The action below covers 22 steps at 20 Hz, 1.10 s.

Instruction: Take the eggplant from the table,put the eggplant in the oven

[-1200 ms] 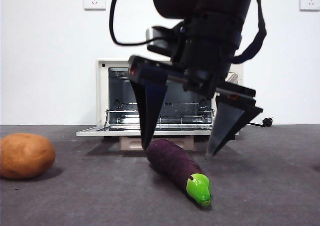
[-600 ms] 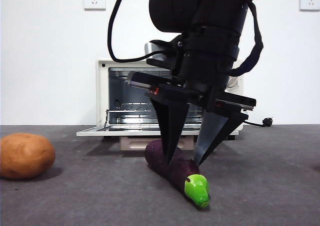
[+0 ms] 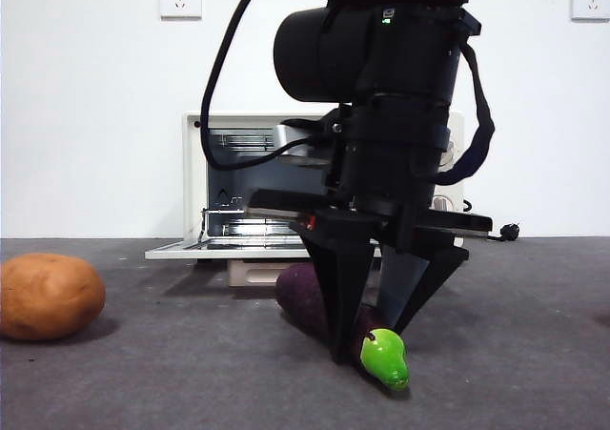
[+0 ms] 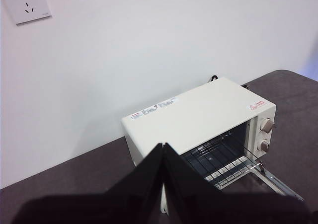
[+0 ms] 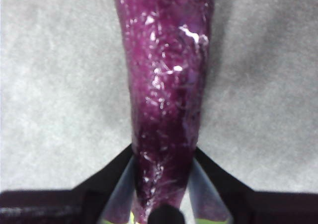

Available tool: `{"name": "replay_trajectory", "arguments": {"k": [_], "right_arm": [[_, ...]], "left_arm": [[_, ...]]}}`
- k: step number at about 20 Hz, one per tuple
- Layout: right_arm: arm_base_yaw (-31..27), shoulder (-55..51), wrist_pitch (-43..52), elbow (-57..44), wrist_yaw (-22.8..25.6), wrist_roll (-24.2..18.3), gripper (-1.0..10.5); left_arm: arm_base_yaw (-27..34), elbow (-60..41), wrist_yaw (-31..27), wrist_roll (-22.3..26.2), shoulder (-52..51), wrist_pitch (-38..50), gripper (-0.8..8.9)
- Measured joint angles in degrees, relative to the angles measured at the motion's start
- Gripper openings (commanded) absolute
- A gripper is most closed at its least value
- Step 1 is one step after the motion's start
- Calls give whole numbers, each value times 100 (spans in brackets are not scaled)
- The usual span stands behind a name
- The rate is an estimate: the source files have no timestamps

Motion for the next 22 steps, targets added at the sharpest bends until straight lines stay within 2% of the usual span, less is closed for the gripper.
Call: {"name": "replay_trajectory", "arguments": {"k": [5, 10, 18, 20, 22], "right_arm": [[256, -820, -35, -4, 66, -42, -8], [114, -1628, -37, 13, -46, -149, -8], [-1263, -1504, 361, 474, -1285, -190, -8], [-1650, -1274, 361, 675, -1646, -190, -8], [-1961, -953, 363, 940, -1812, -188, -8]], "left_arm": [[0, 0, 0, 0, 2, 0, -5], [0, 0, 0, 0, 7, -2, -5], [-24, 0, 0, 0, -4, -131, -5], [-129, 0, 0, 0, -13, -131, -5], [-232, 0, 4, 2, -22, -131, -5]]}}
